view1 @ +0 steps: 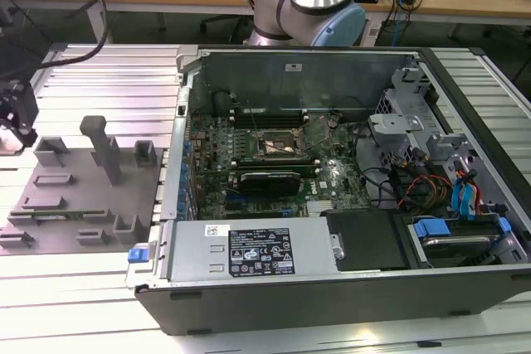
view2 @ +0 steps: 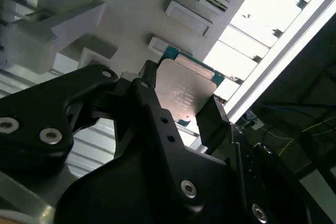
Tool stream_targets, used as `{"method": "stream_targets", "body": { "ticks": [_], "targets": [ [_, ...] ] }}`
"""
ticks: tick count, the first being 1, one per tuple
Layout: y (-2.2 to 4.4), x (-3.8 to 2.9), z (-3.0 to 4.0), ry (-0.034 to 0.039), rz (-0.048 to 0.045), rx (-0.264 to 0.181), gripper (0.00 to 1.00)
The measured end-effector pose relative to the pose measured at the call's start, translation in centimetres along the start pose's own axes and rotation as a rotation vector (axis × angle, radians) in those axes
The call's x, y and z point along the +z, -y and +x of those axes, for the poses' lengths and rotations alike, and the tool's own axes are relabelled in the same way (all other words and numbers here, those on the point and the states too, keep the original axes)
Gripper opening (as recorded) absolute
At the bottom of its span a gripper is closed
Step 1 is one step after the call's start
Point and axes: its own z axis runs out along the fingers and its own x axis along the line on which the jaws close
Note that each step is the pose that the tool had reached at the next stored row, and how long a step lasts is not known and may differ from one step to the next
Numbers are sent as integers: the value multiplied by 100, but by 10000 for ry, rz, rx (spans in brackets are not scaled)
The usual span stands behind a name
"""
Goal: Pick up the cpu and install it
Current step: 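Pick up the cpu and move it towards the insertion slot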
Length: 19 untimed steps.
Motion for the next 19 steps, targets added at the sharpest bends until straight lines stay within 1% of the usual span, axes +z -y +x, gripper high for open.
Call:
{"method": "stream_targets", "body": {
  "ticks": [1,3,6,9,16,18,19],
  "targets": [
    [-29,-168,-5,15,-1,-1,55],
    [-37,-231,-7,18,-1,-2,55],
    [-57,-381,-11,24,-1,-1,55],
    [-72,-471,-13,32,-1,-2,55],
    [-89,-639,-18,40,-2,-2,55],
    [-95,-706,-20,42,-2,-2,55],
    [-96,-721,-21,43,-2,-2,55]
  ]
}}
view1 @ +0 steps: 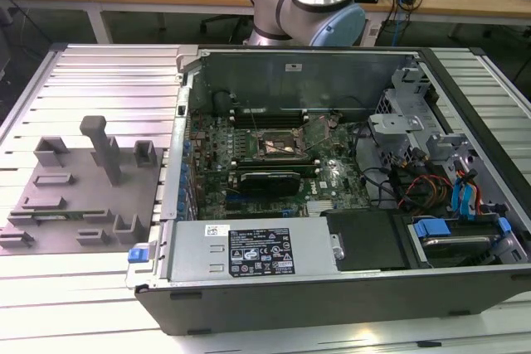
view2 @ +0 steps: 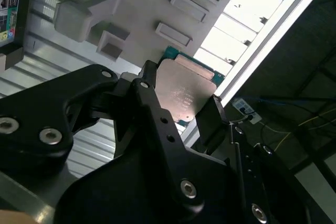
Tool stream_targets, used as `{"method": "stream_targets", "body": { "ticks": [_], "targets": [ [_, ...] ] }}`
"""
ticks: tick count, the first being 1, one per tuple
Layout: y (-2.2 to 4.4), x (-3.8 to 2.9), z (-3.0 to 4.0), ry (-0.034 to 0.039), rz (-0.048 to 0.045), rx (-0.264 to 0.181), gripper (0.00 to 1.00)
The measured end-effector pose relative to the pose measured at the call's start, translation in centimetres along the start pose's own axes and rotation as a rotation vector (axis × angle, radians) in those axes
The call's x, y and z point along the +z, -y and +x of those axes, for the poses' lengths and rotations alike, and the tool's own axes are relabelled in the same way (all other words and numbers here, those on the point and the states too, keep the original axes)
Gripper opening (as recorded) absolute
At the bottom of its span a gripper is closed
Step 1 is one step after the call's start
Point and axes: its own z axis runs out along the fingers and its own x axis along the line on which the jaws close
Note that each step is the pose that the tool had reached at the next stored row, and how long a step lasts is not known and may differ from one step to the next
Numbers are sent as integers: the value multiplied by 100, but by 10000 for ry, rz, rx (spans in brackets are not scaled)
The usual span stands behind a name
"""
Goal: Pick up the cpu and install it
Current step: 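Pick up the cpu and move it towards the insertion slot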
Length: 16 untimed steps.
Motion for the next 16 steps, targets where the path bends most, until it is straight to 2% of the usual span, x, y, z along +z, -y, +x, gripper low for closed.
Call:
{"method": "stream_targets", "body": {
  "ticks": [7,12,16],
  "targets": [
    [-7,-134,-5,3,0,0,55],
    [-19,-284,-10,7,0,0,55],
    [-24,-365,-12,7,0,0,55]
  ]
}}
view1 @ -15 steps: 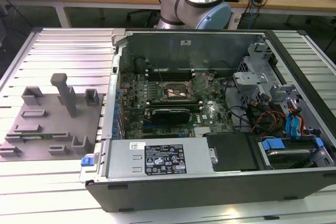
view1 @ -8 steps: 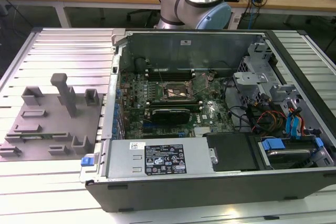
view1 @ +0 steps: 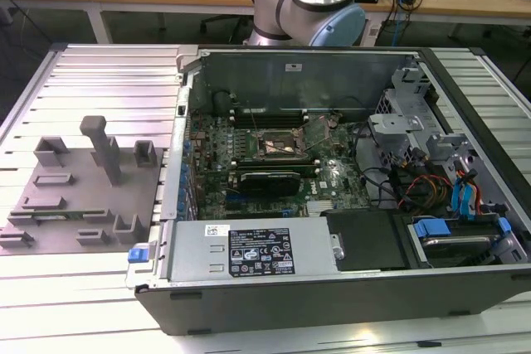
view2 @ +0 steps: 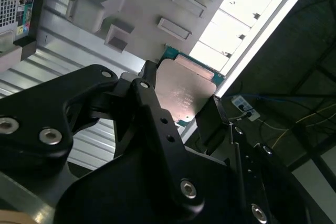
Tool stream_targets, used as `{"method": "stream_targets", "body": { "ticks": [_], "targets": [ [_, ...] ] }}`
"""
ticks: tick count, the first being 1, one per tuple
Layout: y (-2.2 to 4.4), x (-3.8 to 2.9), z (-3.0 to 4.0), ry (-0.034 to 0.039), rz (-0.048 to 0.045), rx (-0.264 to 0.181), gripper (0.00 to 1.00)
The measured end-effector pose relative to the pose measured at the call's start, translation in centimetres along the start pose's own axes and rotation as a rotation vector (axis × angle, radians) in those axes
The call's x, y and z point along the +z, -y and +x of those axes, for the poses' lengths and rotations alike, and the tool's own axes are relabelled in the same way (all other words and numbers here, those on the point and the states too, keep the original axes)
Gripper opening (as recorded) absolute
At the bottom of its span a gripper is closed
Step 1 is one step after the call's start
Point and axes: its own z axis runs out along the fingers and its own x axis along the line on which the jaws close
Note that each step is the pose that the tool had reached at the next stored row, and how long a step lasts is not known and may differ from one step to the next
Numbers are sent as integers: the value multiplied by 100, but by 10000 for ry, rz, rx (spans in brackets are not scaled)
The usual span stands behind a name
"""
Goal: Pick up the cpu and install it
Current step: 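Pick up the cpu and move it towards the insertion slot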
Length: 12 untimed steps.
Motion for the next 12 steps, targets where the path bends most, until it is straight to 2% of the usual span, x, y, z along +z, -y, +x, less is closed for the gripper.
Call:
{"method": "stream_targets", "body": {
  "ticks": [6,10,12],
  "targets": [
    [-11,-148,-5,9,-2,0,55],
    [-12,-151,-23,4,2,0,55],
    [-14,-146,-87,8,-1,1,55]
  ]
}}
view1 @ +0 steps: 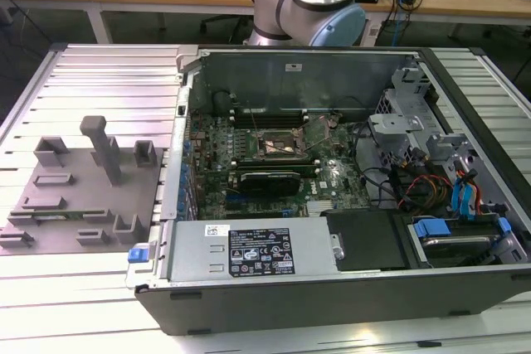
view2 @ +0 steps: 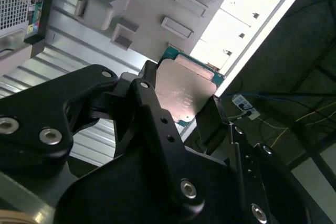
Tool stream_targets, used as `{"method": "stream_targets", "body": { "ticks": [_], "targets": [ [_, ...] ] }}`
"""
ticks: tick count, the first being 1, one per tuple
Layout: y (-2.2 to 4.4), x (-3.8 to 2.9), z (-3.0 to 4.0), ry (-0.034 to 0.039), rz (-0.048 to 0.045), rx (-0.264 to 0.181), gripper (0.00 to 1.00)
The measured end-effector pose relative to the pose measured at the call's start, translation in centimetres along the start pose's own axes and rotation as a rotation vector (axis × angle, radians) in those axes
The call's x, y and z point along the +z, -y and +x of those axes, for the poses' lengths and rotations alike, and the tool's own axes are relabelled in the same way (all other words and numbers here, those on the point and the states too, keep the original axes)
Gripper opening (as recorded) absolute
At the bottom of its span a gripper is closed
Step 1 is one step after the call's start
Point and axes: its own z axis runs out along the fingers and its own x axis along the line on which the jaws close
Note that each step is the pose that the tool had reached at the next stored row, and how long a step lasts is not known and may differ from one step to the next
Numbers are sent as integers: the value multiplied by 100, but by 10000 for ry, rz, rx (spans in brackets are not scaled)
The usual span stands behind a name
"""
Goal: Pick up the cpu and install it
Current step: 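Pick up the cpu and move it towards the insertion slot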
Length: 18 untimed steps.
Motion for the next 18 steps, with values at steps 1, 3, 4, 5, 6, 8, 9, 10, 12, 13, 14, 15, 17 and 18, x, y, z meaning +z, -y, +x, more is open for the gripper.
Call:
{"method": "stream_targets", "body": {
  "ticks": [1,3,4,5,6,8,9,10,12,13,14,15,17,18],
  "targets": [
    [-1,2,-46,0,0,-1,55],
    [-3,4,-125,-1,1,-1,55],
    [-4,6,-160,0,0,-2,55],
    [-5,8,-203,0,-1,-1,55],
    [-7,9,-236,0,0,-1,55],
    [-8,11,-297,0,0,0,55],
    [-9,13,-334,0,0,-1,55],
    [-10,15,-366,1,-1,-1,55],
    [-12,17,-443,-1,0,-1,55],
    [-13,18,-473,0,0,-2,55],
    [-14,19,-500,0,0,-2,55],
    [-15,21,-535,1,0,-1,55],
    [-17,23,-612,-1,0,0,55],
    [-18,25,-645,0,0,0,55]
  ]
}}
